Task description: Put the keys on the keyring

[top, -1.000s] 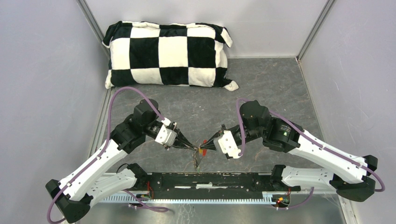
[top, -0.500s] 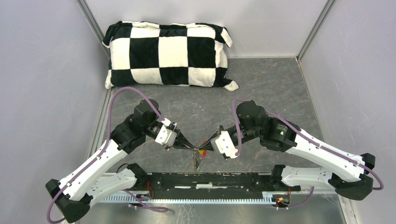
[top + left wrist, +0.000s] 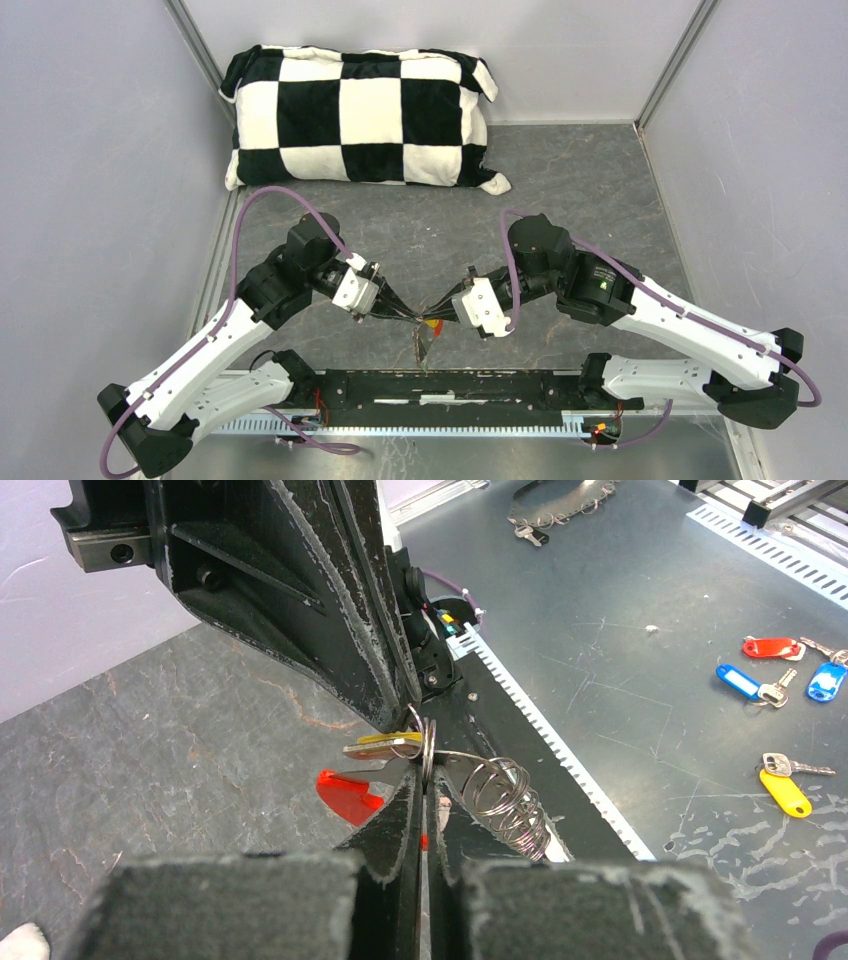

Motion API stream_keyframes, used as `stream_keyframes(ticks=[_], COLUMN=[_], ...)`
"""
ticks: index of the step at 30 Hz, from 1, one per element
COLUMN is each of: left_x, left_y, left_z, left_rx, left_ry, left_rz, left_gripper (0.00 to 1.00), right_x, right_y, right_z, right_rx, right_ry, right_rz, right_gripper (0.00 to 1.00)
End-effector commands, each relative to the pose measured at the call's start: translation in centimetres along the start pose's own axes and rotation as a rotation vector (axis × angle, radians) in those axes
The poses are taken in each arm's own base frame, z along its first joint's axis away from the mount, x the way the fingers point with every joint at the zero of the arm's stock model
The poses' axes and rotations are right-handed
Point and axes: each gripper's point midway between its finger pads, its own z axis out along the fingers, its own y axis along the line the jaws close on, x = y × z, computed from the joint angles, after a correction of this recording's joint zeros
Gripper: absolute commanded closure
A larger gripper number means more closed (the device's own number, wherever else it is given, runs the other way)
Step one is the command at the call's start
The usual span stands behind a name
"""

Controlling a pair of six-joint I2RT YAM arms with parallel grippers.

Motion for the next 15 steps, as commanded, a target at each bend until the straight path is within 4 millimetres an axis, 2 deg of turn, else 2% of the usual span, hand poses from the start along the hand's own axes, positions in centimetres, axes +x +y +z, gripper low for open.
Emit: stream_keyframes(ticks=[1,10,15], left_x=[-0.9,-0.9,-0.8], left_y=[0.6,0.6,0.2], left_z=[-0.1,-0.1,-0.2], left_rx=[-0.016,-0.014,-0.003], left_ry=[-0.009,-0.009,0.004], left_rz=[0.06,0.077,0.094], left_gripper=[0.98,0.98,0.98], right_x=[-2.4,-1.9,-1.1], right_y=[-0.9,-1.9,-2.4], right_z=[0.0,0.4,-0.6], right_rx=[0.006,0.036,0.101], right_ry=[-0.062,-0.031,0.025], right_rz=[-0.039,-0.002,-0.021], right_gripper=[1.0,1.0,1.0])
